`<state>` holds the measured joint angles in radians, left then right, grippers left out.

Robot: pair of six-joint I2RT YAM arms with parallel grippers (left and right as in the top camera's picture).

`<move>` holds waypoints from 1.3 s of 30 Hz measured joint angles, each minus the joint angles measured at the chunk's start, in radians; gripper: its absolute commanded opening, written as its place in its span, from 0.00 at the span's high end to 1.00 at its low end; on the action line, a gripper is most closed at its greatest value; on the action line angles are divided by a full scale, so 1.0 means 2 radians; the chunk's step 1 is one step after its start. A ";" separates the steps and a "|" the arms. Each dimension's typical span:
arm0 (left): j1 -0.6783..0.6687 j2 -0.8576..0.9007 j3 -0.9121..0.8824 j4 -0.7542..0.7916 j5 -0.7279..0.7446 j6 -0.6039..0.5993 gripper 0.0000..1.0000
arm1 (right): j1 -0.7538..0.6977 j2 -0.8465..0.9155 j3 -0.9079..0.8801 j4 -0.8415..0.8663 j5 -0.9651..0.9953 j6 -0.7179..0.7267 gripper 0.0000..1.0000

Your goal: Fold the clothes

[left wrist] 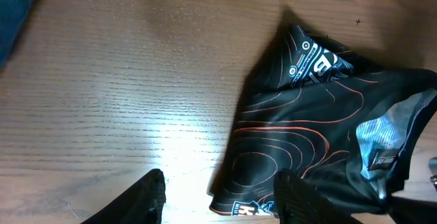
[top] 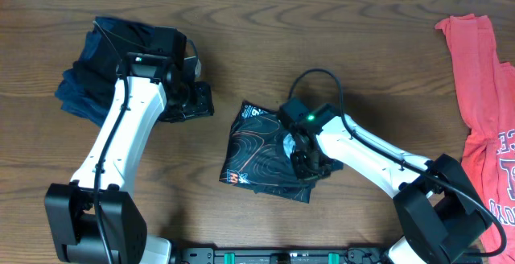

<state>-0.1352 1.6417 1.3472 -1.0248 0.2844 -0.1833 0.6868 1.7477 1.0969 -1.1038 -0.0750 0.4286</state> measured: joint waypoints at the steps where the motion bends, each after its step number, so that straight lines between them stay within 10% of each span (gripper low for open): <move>1: 0.000 0.000 0.000 0.000 0.000 0.000 0.47 | 0.000 0.000 0.000 -0.006 0.001 0.002 0.98; 10: 0.000 0.000 0.000 -0.001 0.001 0.000 0.36 | 0.000 0.000 0.000 0.009 0.019 0.018 0.80; 39: -0.026 0.205 0.000 0.149 0.179 0.164 0.20 | -0.047 -0.105 0.000 0.020 0.070 0.071 0.76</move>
<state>-0.1864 2.0510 1.3468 -0.7265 0.6418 0.1455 0.5938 1.5368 1.0969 -1.0630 0.0650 0.5705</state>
